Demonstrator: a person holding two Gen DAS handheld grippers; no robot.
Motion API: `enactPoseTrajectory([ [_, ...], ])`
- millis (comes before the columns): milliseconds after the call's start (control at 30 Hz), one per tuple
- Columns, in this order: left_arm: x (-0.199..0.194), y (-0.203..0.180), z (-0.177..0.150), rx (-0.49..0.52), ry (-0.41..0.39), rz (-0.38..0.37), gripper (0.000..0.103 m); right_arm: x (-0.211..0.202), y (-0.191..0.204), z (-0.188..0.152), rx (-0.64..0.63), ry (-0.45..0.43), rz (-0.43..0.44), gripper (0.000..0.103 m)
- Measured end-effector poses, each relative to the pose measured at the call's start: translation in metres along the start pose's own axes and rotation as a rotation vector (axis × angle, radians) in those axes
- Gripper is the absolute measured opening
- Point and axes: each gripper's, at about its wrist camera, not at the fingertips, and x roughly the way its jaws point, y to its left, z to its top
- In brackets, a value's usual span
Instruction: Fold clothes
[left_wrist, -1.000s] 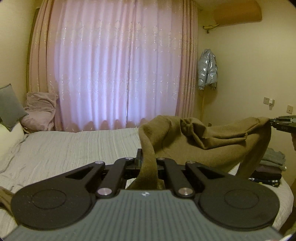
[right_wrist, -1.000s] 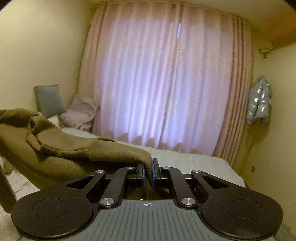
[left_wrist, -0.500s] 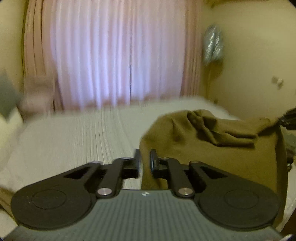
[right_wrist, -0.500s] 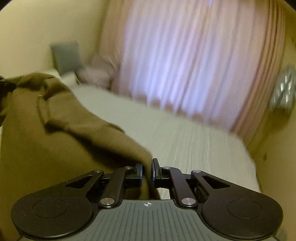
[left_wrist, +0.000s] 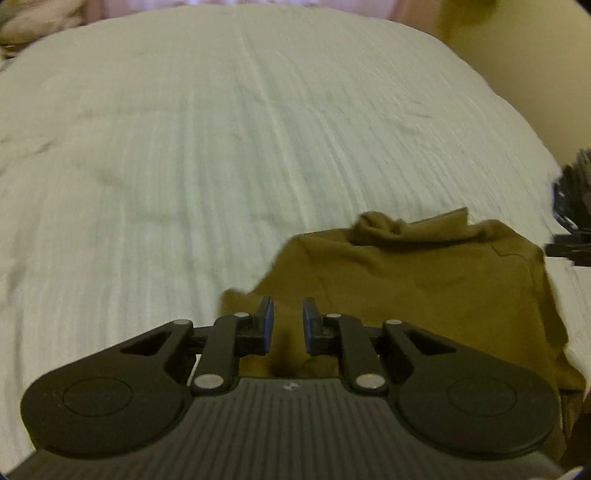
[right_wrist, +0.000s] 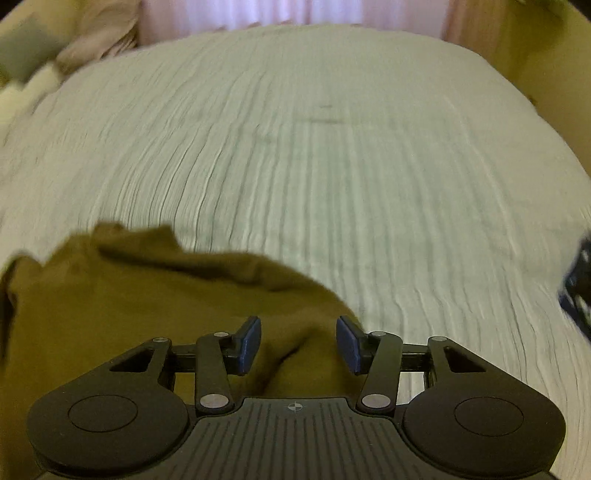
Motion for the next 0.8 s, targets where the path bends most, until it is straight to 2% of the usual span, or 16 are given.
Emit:
enactPoseTrajectory([
  [100, 0.031, 0.001, 0.029, 0.037, 0.000, -0.054, 0.022, 0.023, 0.009, -0.002, -0.048, 0.005, 0.030, 0.050],
  [200, 0.071, 0.005, 0.055, 0.090, 0.029, -0.101, 0.029, 0.056, 0.000, 0.012, -0.103, 0.006, 0.086, 0.050],
  [267, 0.100, 0.011, 0.063, 0.112, 0.079, -0.126, 0.035, 0.078, -0.006, 0.019, -0.135, 0.043, 0.150, 0.050],
  [367, 0.141, 0.020, 0.068, 0.099, 0.148, -0.154, 0.035, 0.111, -0.012, 0.030, -0.185, 0.121, 0.236, 0.050],
  [400, 0.152, 0.022, 0.066, 0.080, 0.172, -0.173, 0.033, 0.123, -0.013, 0.031, -0.200, 0.153, 0.270, 0.050],
  [433, 0.159, 0.023, 0.063, 0.062, 0.186, -0.183, 0.026, 0.131, -0.015, 0.033, -0.201, 0.171, 0.302, 0.050],
  [467, 0.163, 0.024, 0.061, 0.053, 0.190, -0.196, 0.004, 0.137, -0.016, 0.032, -0.191, 0.176, 0.338, 0.036],
  [500, 0.160, 0.023, 0.062, 0.049, 0.174, -0.213, 0.003, 0.140, -0.018, 0.033, -0.179, 0.178, 0.376, 0.012],
  [533, 0.151, 0.024, 0.064, 0.035, 0.129, -0.224, 0.003, 0.137, -0.020, 0.036, -0.164, 0.163, 0.409, 0.003],
  [633, 0.105, 0.029, 0.080, -0.015, -0.099, -0.244, 0.003, 0.107, -0.038, 0.054, -0.094, -0.005, 0.428, 0.003],
  [700, 0.091, 0.031, 0.090, -0.013, -0.186, -0.228, 0.003, 0.096, -0.053, 0.067, -0.015, -0.080, 0.444, 0.003],
  [733, 0.090, 0.031, 0.095, -0.010, -0.208, -0.210, 0.004, 0.097, -0.060, 0.073, 0.023, -0.100, 0.441, 0.003],
  [800, 0.116, 0.034, 0.100, -0.018, -0.147, -0.131, 0.009, 0.116, -0.069, 0.080, 0.113, -0.082, 0.402, 0.005],
])
